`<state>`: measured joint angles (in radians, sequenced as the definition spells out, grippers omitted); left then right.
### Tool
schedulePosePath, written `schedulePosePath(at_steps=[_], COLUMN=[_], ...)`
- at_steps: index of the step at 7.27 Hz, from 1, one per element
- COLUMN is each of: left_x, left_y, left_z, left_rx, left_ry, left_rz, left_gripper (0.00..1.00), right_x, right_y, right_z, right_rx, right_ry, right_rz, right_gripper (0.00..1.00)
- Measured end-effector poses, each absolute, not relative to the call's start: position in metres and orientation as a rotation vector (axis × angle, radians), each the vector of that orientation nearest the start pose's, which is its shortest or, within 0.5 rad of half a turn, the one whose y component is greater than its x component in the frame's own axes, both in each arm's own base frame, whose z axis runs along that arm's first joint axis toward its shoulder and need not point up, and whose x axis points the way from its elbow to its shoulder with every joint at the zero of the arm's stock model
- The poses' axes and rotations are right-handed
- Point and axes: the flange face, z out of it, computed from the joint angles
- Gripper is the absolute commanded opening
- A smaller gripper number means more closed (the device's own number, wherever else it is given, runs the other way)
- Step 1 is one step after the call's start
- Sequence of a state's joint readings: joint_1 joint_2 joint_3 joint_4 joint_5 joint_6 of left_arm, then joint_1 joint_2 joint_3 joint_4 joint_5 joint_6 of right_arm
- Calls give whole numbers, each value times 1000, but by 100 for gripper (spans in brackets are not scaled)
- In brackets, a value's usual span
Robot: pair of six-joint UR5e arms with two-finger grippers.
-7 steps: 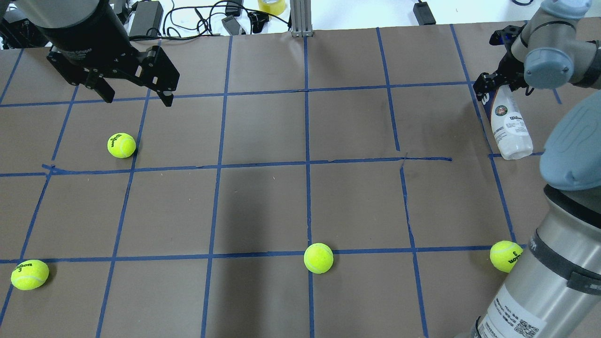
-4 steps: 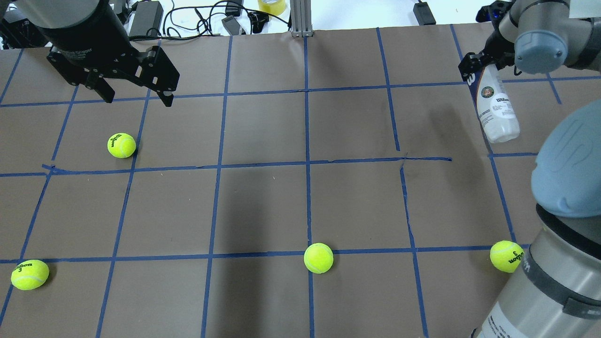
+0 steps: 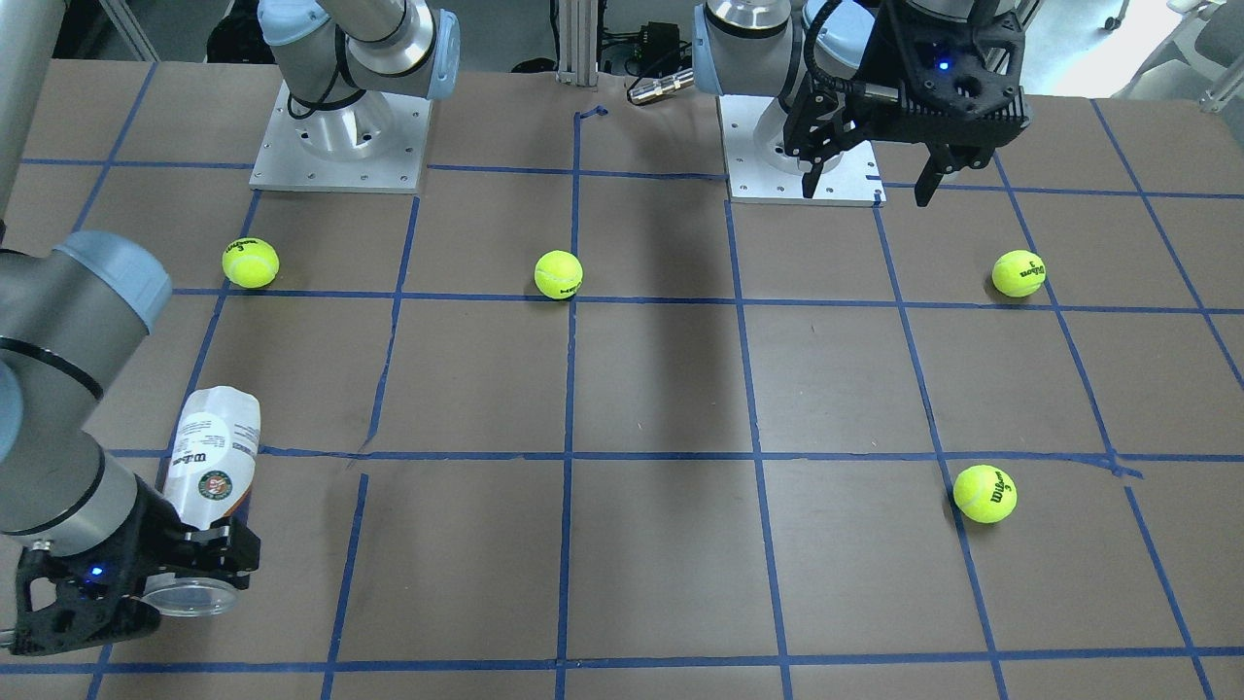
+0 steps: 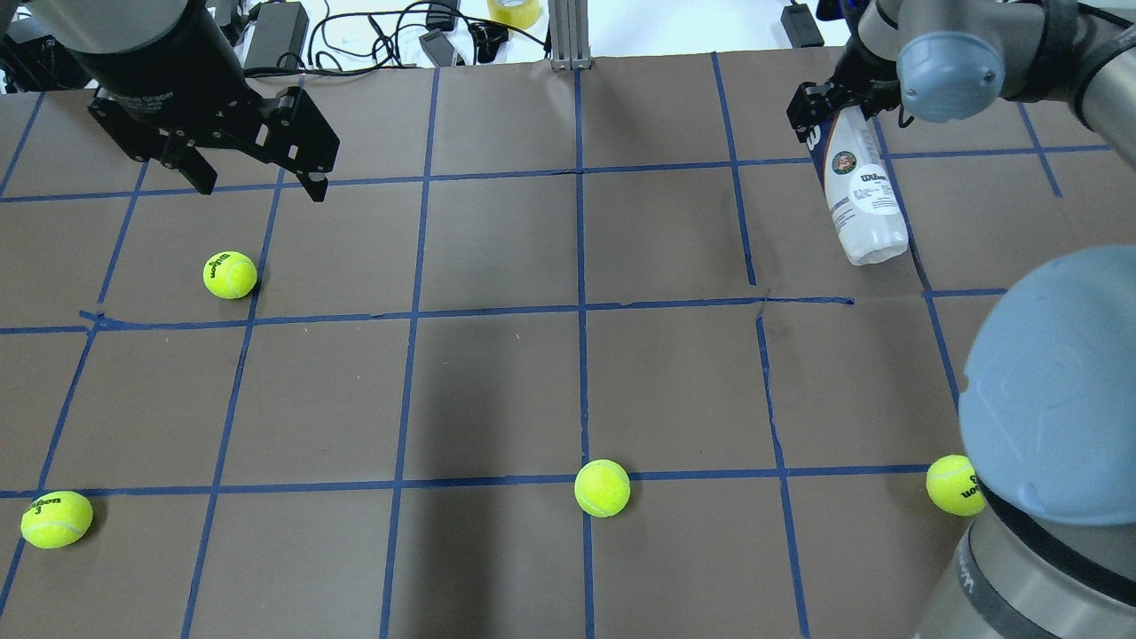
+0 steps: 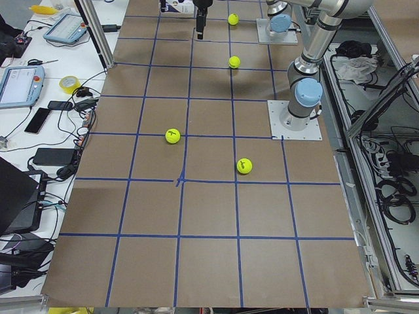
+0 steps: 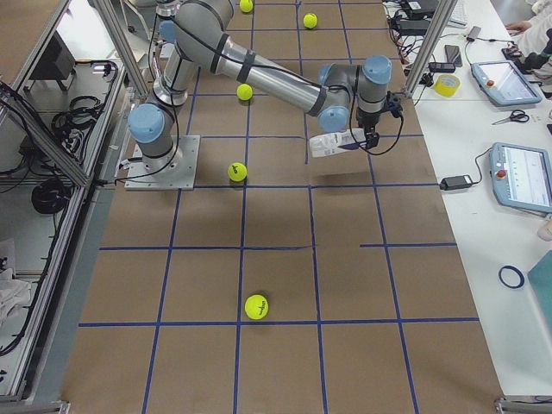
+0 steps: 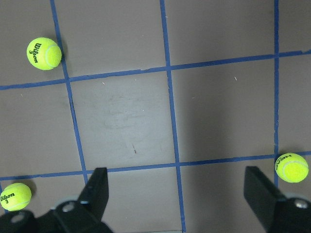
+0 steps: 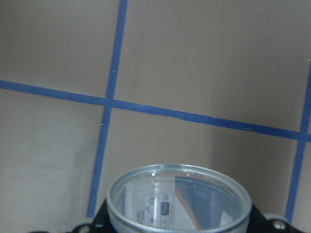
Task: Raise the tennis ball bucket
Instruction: 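Carry the held can with the right gripper toward the table center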
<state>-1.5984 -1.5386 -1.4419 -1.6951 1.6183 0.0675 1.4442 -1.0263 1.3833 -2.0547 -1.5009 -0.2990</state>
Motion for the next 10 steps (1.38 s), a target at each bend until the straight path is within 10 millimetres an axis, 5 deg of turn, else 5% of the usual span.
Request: schedulePosePath(at_steps=[5,8,10], left_x=[-142,-142,-142], left_y=[-473,-473,-472], left_z=[554,555,555], left_rx=[146,146,146], left_ry=[3089,3089,3089], left_rz=[-55,-56,-57], left_gripper=[100,100,100], right_x=[254,311,344], right_y=[-667,-657,-655], right_z=[299,271,247], right_rx=[-125,-172,-399], right_ry=[3044,3029,3003], right_rz=[-161,-173,-230], right_gripper=[71,72,74])
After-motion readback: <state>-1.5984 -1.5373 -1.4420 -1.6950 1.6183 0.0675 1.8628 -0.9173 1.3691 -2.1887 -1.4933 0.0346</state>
